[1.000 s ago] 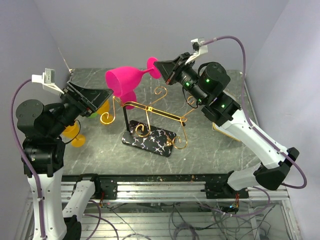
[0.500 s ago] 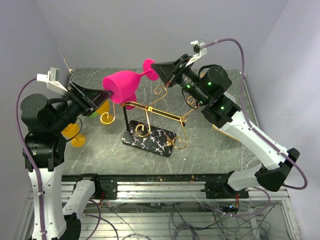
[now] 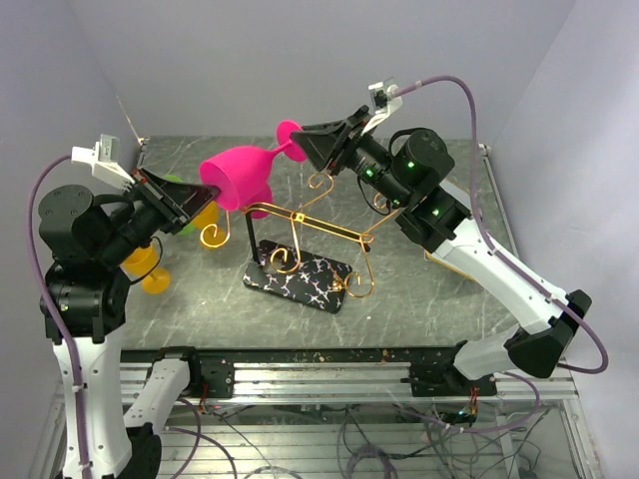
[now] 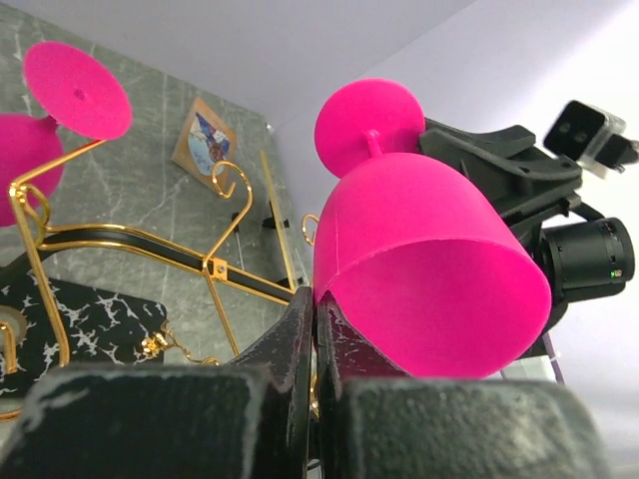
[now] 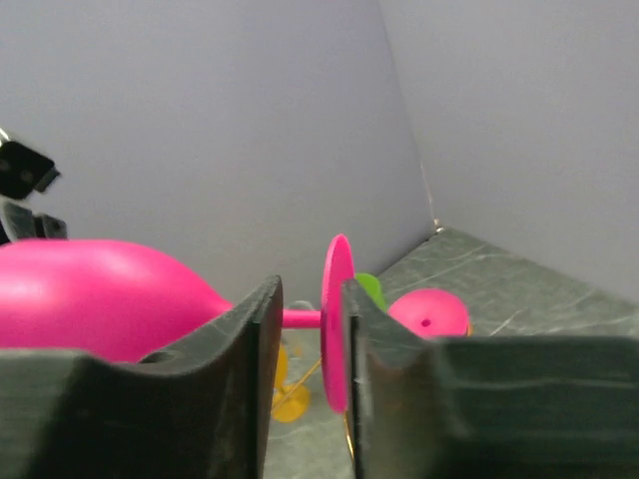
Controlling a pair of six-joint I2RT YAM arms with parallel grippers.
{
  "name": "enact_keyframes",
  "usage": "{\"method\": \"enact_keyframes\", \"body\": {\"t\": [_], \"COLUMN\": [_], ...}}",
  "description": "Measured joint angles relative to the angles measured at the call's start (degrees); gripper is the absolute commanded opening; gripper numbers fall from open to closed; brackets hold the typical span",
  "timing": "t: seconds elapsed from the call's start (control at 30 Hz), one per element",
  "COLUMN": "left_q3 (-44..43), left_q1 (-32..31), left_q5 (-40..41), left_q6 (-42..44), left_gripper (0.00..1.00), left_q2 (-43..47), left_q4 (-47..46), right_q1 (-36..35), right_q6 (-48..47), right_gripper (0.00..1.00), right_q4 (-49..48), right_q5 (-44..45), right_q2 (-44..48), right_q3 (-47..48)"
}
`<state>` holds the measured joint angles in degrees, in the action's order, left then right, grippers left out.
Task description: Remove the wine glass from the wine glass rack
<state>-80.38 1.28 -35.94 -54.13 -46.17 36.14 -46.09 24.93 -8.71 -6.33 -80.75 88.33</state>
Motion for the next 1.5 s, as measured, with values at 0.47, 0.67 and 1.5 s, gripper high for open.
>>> {"method": "enact_keyframes", "body": {"t": [0.47, 0.67, 1.5], "left_q3": [-15.58, -15.78, 11.19], "left_q1": [0.0, 0.0, 0.0], "left_q5": [26.99, 38.93, 46.16], "left_q6": [9.11, 9.27, 3.74], "left_gripper": [0.07, 0.07, 0.07], "left_q2": [2.45, 2.54, -3.1], "left_q4": [24.79, 36.35, 37.07], "right_q1": [-0.15, -0.15, -0.15], "right_q6": [-9.2, -10.64, -13.22], "right_gripper": [0.7, 0.7, 0.67], "right_q4": [0.42, 0.52, 3.06], "right_q5": [5.73, 6.27, 8.44], "right_q2": [3.82, 4.68, 4.63], "right_q3": [-4.59, -6.03, -6.47]}}
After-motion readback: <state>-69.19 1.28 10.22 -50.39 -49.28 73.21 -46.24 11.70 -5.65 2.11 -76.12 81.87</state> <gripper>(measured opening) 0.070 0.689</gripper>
